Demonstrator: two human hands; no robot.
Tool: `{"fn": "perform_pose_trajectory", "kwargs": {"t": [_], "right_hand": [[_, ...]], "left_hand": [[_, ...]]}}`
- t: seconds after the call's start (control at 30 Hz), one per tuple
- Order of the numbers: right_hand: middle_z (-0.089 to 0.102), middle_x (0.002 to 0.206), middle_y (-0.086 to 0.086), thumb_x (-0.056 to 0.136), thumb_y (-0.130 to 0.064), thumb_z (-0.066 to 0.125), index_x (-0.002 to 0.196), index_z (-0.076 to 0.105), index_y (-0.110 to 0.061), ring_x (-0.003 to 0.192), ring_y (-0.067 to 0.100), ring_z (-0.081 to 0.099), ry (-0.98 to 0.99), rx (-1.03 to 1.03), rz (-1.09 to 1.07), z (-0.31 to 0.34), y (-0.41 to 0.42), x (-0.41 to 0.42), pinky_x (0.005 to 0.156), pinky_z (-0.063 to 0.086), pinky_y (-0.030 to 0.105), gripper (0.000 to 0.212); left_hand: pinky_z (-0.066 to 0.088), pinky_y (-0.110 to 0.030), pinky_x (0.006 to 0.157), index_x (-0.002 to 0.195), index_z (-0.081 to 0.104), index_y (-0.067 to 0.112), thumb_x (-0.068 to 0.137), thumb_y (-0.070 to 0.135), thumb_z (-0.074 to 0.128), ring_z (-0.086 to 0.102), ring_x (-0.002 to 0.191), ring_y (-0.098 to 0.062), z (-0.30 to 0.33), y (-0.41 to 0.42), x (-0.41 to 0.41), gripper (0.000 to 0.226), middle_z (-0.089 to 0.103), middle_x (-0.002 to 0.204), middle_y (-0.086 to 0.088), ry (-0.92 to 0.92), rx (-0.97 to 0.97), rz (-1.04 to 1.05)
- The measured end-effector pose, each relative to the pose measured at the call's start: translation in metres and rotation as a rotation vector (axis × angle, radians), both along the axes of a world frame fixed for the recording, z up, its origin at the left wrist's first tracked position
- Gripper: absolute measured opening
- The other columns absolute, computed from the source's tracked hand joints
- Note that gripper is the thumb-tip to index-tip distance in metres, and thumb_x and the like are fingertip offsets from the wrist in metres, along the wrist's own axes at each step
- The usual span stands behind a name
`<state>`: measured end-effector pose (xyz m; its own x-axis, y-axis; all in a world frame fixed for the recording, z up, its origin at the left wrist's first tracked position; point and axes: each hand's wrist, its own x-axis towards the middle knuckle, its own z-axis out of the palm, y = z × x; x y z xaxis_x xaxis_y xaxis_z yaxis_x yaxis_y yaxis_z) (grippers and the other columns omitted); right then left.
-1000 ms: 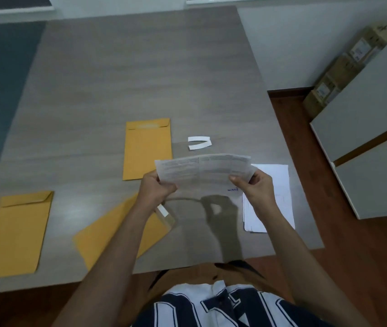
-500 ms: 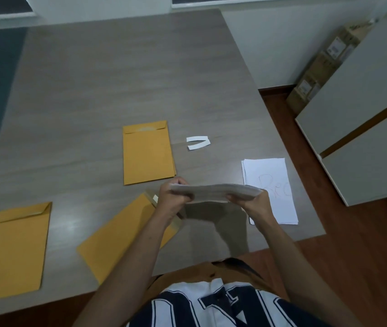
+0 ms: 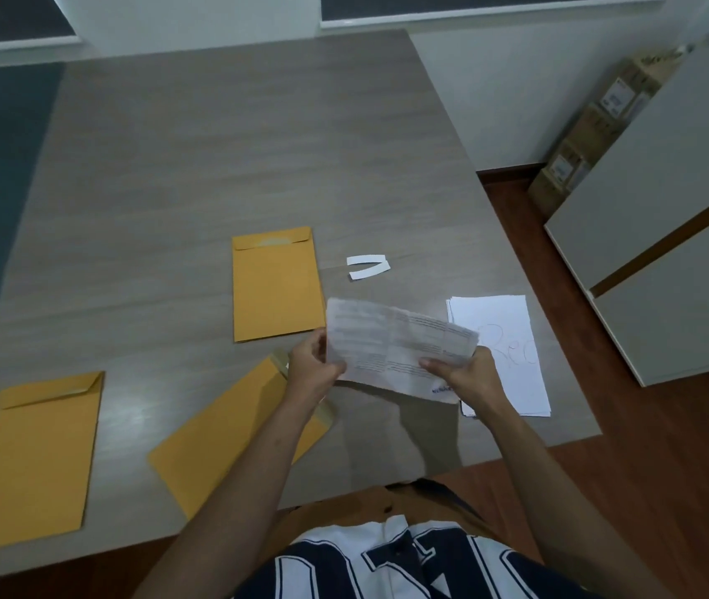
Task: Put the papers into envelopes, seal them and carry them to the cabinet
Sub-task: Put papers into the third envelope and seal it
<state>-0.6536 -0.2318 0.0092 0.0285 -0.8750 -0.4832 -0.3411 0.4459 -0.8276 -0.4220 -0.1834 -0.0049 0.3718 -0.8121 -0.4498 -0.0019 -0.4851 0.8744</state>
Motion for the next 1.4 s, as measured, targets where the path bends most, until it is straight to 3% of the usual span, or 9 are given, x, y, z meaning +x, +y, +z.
{"fn": "perform_pose_trajectory", "kwargs": {"t": [0.13,0.23,0.37,0.5,0.73,0.93,1.1,1.23,1.4], "right_hand": [[0.069,0.092,-0.005,0.072,-0.012,0.084,0.1,0.066,-0.017,0.079,0.008,0.066,0.003,-0.054,0.039,0.013,-0.01,0.009,0.063,0.056,0.025,0.033],[0.069,0.089,-0.009,0.071,-0.013,0.085,0.097,0.067,-0.02,0.082,0.009,0.068,0.012,-0.081,0.111,0.02,-0.016,0.027,0.074,0.057,0.032,0.032],[0.07,0.098,-0.001,0.073,-0.014,0.084,0.108,0.069,-0.008,0.085,0.018,0.068,0.069,-0.122,0.229,0.025,-0.018,0.056,0.077,0.057,0.032,0.039],[0.073,0.102,0.009,0.075,-0.014,0.082,0.108,0.072,-0.003,0.083,0.019,0.068,0.186,-0.199,0.371,0.027,-0.016,0.074,0.072,0.054,0.026,0.036],[0.072,0.104,0.016,0.077,-0.019,0.08,0.109,0.07,0.003,0.076,0.023,0.064,0.306,-0.227,0.467,0.024,-0.016,0.074,0.061,0.049,0.022,0.04],[0.072,0.102,0.009,0.074,-0.016,0.082,0.108,0.071,-0.006,0.081,0.02,0.067,0.346,-0.091,0.575,0.013,-0.024,0.065,0.057,0.05,0.021,0.038],[0.074,0.099,0.001,0.07,-0.006,0.083,0.097,0.072,-0.019,0.082,0.014,0.071,0.204,0.146,0.647,0.003,-0.026,0.073,0.065,0.055,0.023,0.032],[0.074,0.106,0.008,0.069,0.002,0.081,0.104,0.072,-0.01,0.088,0.022,0.073,0.093,0.287,0.686,-0.012,-0.023,0.089,0.075,0.058,0.032,0.038],[0.074,0.106,0.01,0.069,0.004,0.08,0.106,0.07,-0.006,0.089,0.024,0.073,0.041,0.378,0.687,-0.027,-0.005,0.115,0.073,0.059,0.035,0.04]], "left_hand": [[0.049,-0.028,0.089,0.123,0.06,0.018,0.083,0.001,0.068,0.058,0.112,-0.015,-0.002,0.026,0.029,0.045,0.061,0.12,0.001,-0.247,-0.048,0.251],[0.044,-0.037,0.091,0.131,0.054,0.016,0.084,0.023,0.071,0.047,0.125,-0.027,-0.014,0.056,0.048,0.05,0.049,0.136,-0.007,-0.562,0.177,0.327],[0.02,-0.068,0.112,0.151,0.024,0.022,0.073,0.064,0.07,0.006,0.148,-0.037,-0.036,0.078,0.051,0.099,0.007,0.161,-0.01,-0.558,0.633,0.132],[0.002,-0.076,0.107,0.149,0.017,0.025,0.058,0.082,0.068,-0.016,0.147,-0.041,-0.046,0.073,0.04,0.119,-0.011,0.159,-0.006,-0.558,0.636,0.085],[-0.004,-0.077,0.106,0.147,0.009,0.02,0.047,0.084,0.07,-0.02,0.146,-0.043,-0.047,0.07,0.034,0.133,-0.015,0.16,-0.012,-0.57,0.65,0.097],[-0.008,-0.074,0.109,0.152,0.003,0.02,0.052,0.079,0.067,-0.026,0.145,-0.042,-0.047,0.078,0.035,0.133,-0.02,0.161,-0.012,-0.592,0.647,0.045],[-0.01,-0.074,0.108,0.151,0.001,0.02,0.053,0.076,0.066,-0.028,0.144,-0.042,-0.047,0.086,0.034,0.131,-0.022,0.161,-0.012,-0.611,0.599,-0.041],[-0.008,-0.075,0.108,0.151,0.001,0.021,0.054,0.076,0.064,-0.028,0.145,-0.04,-0.047,0.093,0.034,0.129,-0.023,0.16,-0.01,-0.656,0.559,-0.113],[-0.005,-0.075,0.109,0.154,0.001,0.022,0.058,0.076,0.066,-0.028,0.146,-0.038,-0.039,0.094,0.035,0.128,-0.027,0.161,-0.009,-0.661,0.567,-0.179]]}}
